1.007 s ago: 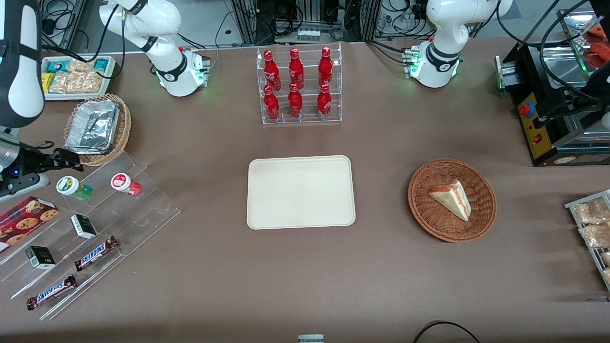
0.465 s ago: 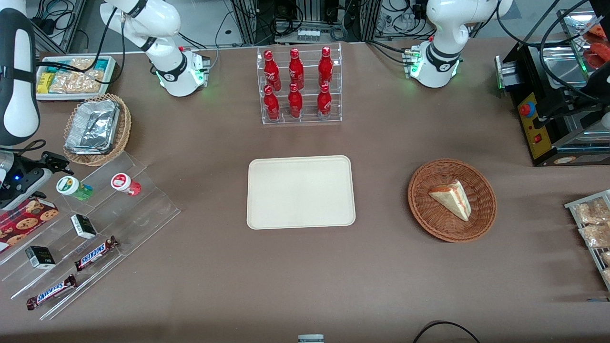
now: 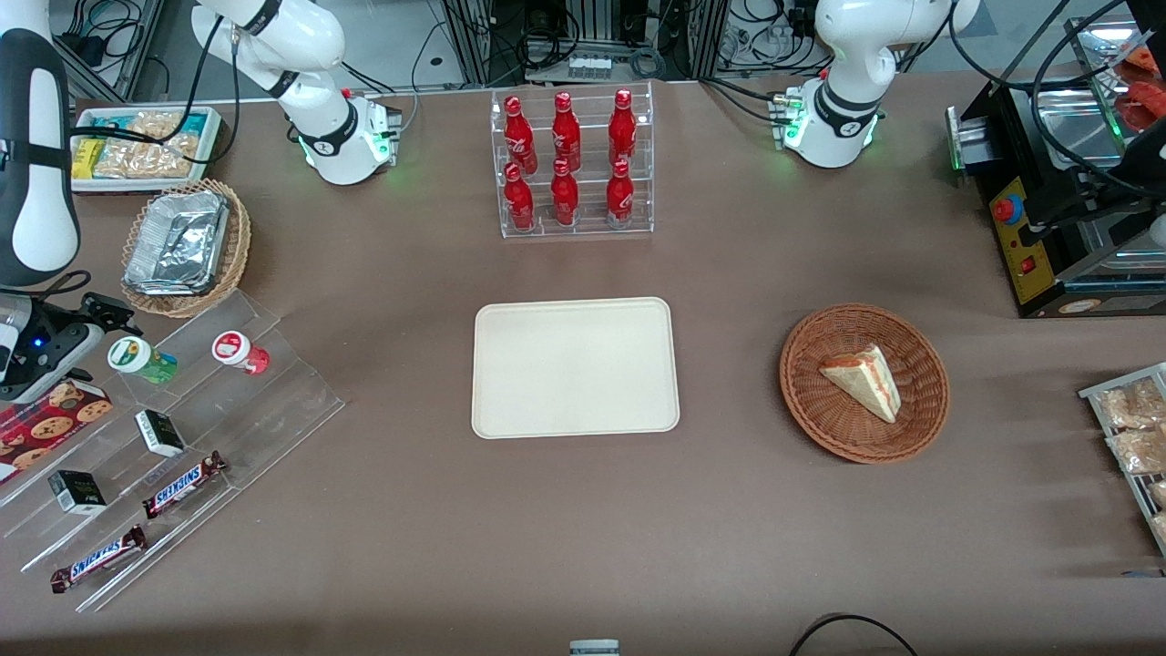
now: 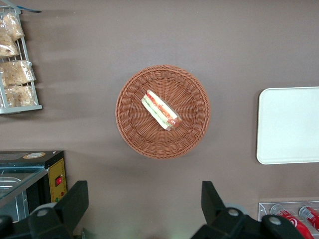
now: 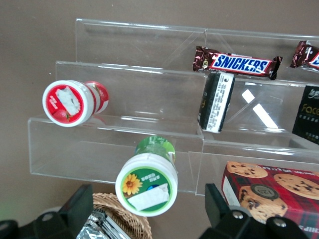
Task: Place green gum on tray
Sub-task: 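Lower the right gripper toward the green gum jar on the acrylic stand, then close the right gripper around the green-lidded gum jar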
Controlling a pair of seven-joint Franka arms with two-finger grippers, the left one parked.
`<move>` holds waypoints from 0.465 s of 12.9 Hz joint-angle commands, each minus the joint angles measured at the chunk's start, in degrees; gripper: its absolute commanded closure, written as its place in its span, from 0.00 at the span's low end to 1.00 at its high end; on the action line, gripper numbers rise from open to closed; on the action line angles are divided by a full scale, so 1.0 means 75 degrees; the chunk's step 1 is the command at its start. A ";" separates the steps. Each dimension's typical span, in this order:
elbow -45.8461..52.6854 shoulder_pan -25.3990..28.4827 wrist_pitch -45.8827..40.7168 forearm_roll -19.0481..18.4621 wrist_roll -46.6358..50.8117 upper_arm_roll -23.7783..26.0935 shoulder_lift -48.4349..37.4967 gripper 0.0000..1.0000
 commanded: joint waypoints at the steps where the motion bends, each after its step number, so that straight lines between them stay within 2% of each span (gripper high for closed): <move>1: -0.0353 -0.0098 0.0458 0.0131 -0.0155 0.0027 -0.0108 0.00; 6: -0.0728 -0.0133 0.0985 0.0237 -0.0155 0.0027 -0.0097 0.00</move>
